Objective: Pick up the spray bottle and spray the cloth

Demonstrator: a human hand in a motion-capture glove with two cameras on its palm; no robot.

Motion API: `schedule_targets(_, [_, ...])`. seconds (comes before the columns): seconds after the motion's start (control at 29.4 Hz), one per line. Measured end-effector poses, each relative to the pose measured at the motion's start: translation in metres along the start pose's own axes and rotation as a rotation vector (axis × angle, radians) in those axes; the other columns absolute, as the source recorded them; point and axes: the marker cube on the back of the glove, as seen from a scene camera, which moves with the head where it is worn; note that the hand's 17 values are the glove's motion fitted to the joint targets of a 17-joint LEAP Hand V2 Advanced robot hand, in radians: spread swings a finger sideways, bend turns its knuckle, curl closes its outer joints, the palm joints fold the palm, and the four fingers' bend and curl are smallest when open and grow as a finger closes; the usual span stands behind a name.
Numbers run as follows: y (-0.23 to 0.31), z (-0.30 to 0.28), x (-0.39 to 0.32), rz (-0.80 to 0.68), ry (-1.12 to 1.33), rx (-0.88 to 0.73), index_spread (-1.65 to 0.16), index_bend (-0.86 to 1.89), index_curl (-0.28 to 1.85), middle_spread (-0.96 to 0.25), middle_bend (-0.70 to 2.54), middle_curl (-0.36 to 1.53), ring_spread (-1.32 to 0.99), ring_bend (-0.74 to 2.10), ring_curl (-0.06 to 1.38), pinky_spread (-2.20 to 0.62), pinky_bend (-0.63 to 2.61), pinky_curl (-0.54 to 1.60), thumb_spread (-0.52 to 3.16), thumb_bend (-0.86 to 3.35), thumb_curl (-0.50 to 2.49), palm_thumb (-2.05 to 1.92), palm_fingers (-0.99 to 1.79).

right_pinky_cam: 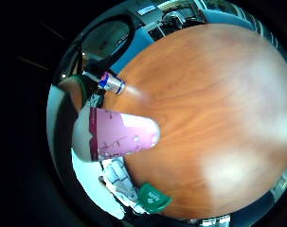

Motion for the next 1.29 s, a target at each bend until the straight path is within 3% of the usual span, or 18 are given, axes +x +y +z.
schedule_targets(0.17, [-0.001, 0.007, -0.001, -0.027, -0.095, -0.006, -0.35, 0.13, 0.33, -0.22, 0.34, 0.41, -0.22, 0.4, 0.37, -0.03, 0.23, 0.29, 0.68, 0.04, 0.52, 1.08, 1.08])
schedule_targets(0.37, [-0.004, 0.021, 0.003, -0.04, -0.245, -0.127, -0.34, 0.1, 0.33, -0.21, 0.32, 0.42, -0.23, 0.39, 0.39, -0.08, 0.28, 0.32, 0.69, -0.01, 0.55, 1.04, 1.07])
schedule_targets(0.61, [-0.004, 0.024, -0.006, -0.116, -0.255, -0.078, -0.31, 0.28, 0.4, -0.16, 0.37, 0.45, -0.17, 0.39, 0.4, 0.01, 0.1, 0.28, 0.72, -0.04, 0.57, 0.96, 1.19])
schedule_targets(1.29, [0.003, 0.02, -0.011, -0.219, -0.251, -0.025, -0.3, 0.46, 0.54, -0.16, 0.49, 0.51, -0.12, 0.46, 0.44, 0.05, 0.2, 0.27, 0.62, -0.03, 0.69, 0.89, 1.27])
